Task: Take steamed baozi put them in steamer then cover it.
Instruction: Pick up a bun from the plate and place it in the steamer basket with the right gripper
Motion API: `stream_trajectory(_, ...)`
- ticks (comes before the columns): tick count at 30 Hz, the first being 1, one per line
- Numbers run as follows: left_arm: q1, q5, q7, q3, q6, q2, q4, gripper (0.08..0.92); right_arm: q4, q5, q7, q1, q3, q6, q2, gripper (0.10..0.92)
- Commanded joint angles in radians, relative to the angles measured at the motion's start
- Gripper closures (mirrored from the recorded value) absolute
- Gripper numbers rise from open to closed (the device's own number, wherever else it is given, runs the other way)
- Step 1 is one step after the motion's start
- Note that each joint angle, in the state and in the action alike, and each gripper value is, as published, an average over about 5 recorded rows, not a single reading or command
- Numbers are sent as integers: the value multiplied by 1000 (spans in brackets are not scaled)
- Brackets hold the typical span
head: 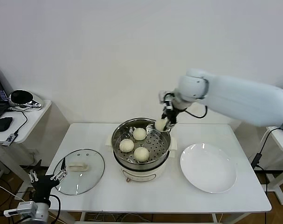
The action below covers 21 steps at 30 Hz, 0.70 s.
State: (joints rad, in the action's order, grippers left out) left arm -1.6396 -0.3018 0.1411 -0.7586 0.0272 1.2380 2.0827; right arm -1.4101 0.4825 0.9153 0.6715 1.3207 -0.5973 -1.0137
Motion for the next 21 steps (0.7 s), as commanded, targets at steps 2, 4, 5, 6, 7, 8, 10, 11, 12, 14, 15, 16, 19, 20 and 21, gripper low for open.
stream_trajectory(2, 2, 1, 0, 4, 1, 7, 6, 177, 38, 86, -76, -78, 56, -123, -141, 516)
stream_trajectory(4, 1, 2, 1, 6, 1, 11, 7, 177, 49, 56, -76, -101, 54, -126, -142, 516)
stream_trajectory(5, 0, 2, 1, 7, 1, 12, 8, 177, 55, 37, -75, -112, 53, -125, -142, 516)
stream_trajectory(6, 0, 2, 1, 7, 0, 13, 8, 177, 62, 19, -75, -123, 53, -125, -141, 516)
stream_trajectory(7, 0, 2, 1, 7, 0, 13, 9, 177, 69, 2, -75, -133, 52, -124, -140, 516)
stream_trajectory(8, -1, 2, 1, 7, 0, 14, 9, 177, 77, -13, -75, -143, 50, -123, -139, 516)
stream_trajectory(10, -2, 3, 1, 7, 0, 15, 10, 177, 90, -27, -74, -162, 44, -124, -134, 516)
stream_trajectory(11, -2, 3, 1, 7, 0, 15, 11, 177, 93, -31, -73, -171, 40, -124, -132, 516)
stream_trajectory(12, -2, 3, 1, 7, 0, 15, 12, 177, 96, -33, -73, -178, 36, -124, -129, 516)
stream_trajectory(14, -3, 3, 1, 8, 0, 14, 12, 177, 98, -35, -73, -191, 30, -123, -125, 518)
stream_trajectory(15, -2, 2, 1, 7, 0, 14, 12, 177, 98, -36, -73, -195, 27, -123, -123, 519)
stream_trajectory(16, -2, 2, 1, 7, 0, 14, 12, 177, 97, -36, -73, -199, 24, -122, -122, 519)
stream_trajectory(19, -1, 2, 1, 8, 0, 13, 11, 177, 97, -38, -75, -204, 16, -120, -119, 517)
stream_trajectory(20, 0, 2, 1, 8, 0, 13, 10, 177, 98, -40, -76, -204, 14, -119, -118, 517)
stream_trajectory(21, 0, 2, 1, 8, 0, 13, 10, 177, 98, -44, -77, -202, 12, -117, -117, 516)
